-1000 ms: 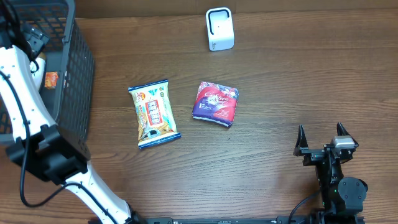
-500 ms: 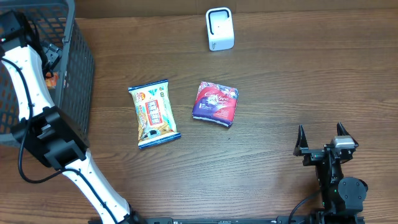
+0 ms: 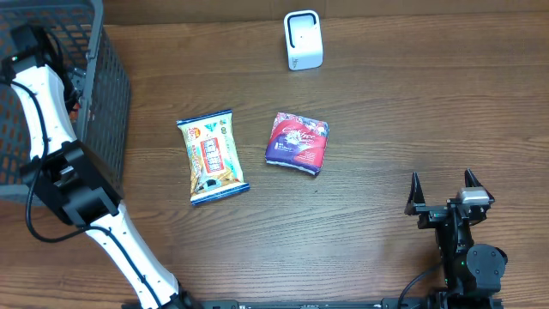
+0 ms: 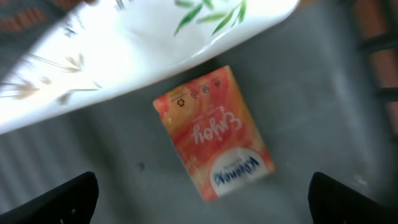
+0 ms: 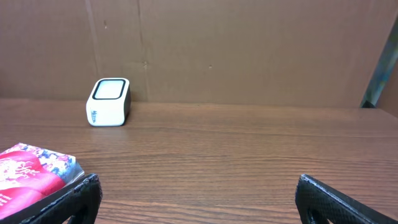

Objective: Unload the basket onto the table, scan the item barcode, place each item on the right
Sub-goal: 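Reach into the basket and grasp the small orange box with left gripper, then carry the orange box out and place it between the two packs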

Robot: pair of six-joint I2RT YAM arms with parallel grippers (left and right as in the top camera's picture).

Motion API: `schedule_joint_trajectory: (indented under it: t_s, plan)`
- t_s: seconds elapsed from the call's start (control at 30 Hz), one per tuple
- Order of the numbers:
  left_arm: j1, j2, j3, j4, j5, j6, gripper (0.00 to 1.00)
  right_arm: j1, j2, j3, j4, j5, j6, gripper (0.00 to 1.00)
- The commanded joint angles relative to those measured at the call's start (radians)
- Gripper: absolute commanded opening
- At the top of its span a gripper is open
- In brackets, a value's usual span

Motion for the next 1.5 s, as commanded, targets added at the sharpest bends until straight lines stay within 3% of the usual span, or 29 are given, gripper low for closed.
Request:
schedule_joint_trajectory:
  t_s: [0.0, 0.4, 0.67, 0.83, 0.97, 1.47]
  plan:
    - [-0.007, 0.054, 0.002, 0.008, 0.013, -0.02, 1.0, 0.005, -0.008, -0.01, 0.007, 0.006, -0.004, 1.0]
    - [-0.007, 0.077, -0.003, 0.094, 0.012, -0.019, 0.99, 0.005, -0.008, -0.01, 0.007, 0.006, -0.004, 1.0]
    - [-0.005, 0.077, -0.084, 0.123, 0.008, -0.019, 0.8, 0.005, -0.008, -0.01, 0.007, 0.006, -0.004, 1.0]
    - [-0.002, 0.077, -0.113, 0.123, 0.004, -0.01, 0.48, 0.005, -0.008, -0.01, 0.007, 0.006, -0.004, 1.0]
    - [-0.002, 0.077, -0.111, 0.12, 0.004, 0.049, 0.04, 0.005, -0.008, -0.01, 0.007, 0.006, -0.004, 1.0]
    - [-0.003, -0.083, 0.127, -0.108, 0.027, 0.071, 0.04, 0.005, -0.008, -0.01, 0.007, 0.006, -0.004, 1.0]
